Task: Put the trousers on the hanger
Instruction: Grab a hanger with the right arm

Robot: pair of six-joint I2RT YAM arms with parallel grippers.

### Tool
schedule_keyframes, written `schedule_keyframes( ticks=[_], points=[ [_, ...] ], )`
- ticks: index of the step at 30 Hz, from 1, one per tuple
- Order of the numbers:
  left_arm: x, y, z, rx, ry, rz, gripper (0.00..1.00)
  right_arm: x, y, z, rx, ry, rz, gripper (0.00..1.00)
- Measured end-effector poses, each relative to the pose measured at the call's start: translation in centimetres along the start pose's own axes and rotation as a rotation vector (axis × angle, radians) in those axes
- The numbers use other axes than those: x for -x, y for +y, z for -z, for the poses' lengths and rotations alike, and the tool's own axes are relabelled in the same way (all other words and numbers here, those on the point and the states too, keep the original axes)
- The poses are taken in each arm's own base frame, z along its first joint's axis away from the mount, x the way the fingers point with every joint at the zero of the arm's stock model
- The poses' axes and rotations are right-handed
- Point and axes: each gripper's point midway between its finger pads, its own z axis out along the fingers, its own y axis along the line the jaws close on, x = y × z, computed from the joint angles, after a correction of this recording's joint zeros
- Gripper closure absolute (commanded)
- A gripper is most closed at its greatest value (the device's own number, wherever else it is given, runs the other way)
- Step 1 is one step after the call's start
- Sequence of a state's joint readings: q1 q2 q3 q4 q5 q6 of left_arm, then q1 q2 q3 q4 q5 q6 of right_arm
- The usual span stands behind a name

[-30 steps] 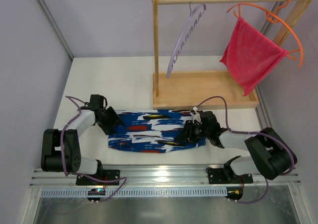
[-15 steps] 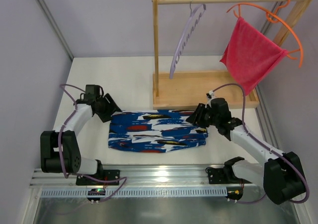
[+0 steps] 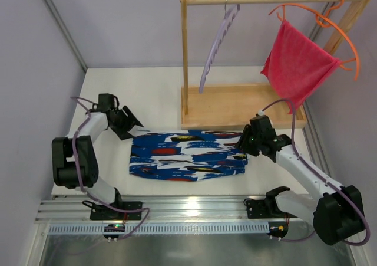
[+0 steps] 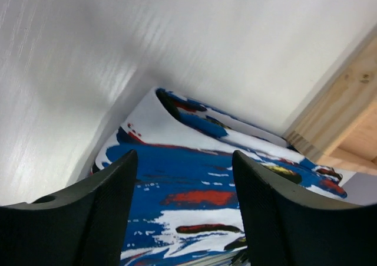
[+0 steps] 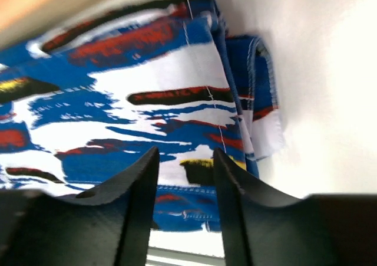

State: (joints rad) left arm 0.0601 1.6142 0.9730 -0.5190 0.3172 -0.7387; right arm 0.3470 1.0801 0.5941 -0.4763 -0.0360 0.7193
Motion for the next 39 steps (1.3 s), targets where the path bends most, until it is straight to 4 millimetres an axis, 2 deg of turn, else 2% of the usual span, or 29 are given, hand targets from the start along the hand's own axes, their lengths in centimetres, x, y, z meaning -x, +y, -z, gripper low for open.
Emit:
schedule_keyframes(
  ticks=[2,4,5,7,10,13,15,17,21,27,30,36,39],
  points=[
    [0.6,-1.2,1.9,-0.030,-0.037,-0.032,0.28,2.4,0.8,2.4,-0.023,-0.066,0.022,0.41],
    [1.4,-3.2,4.7,-0.093,-0.104,-0.073,0.06,5.7,3.1,5.8,0.004,-0.158,0.044,0.34],
    [1.6,-4.2,6.2,-0.133,-0.140,-0.098,0.00,7.5,4.7,7.6,0.037,-0.214,0.051,0.30],
    [1.8,-6.2,9.4,-0.218,-0.210,-0.143,0.00,11.6,8.6,12.7,0.116,-0.345,0.068,0.23],
    [1.1,-8.0,12.7,-0.324,-0.271,-0.196,0.00,16.0,13.6,19.7,0.230,-0.503,0.082,0.15],
    [-0.1,-8.3,13.5,-0.374,-0.277,-0.230,0.00,19.1,17.6,25.4,0.305,-0.622,0.089,0.12],
    [-1.1,-7.7,12.7,-0.372,-0.243,-0.244,0.00,20.5,19.7,27.9,0.338,-0.688,0.096,0.10],
    [-1.9,-6.7,11.5,-0.351,-0.202,-0.248,0.00,21.4,21.5,29.6,0.360,-0.738,0.109,0.10],
    [-3.1,-5.6,10.1,-0.337,-0.144,-0.252,0.00,23.0,23.9,31.2,0.355,-0.831,0.133,0.10],
    [-4.4,-5.2,9.2,-0.372,-0.101,-0.259,0.00,23.2,27.8,29.7,0.310,-0.879,0.199,0.09],
    [-4.7,-5.2,8.9,-0.391,-0.096,-0.270,0.00,23.1,29.3,28.0,0.246,-0.902,0.237,0.09],
    [-5.5,-4.9,8.4,-0.417,-0.065,-0.274,0.00,22.9,30.1,24.5,0.061,-0.929,0.303,0.12],
    [-5.6,-5.0,8.2,-0.423,-0.057,-0.275,0.00,23.0,29.3,23.1,-0.039,-0.929,0.332,0.17]
  ],
)
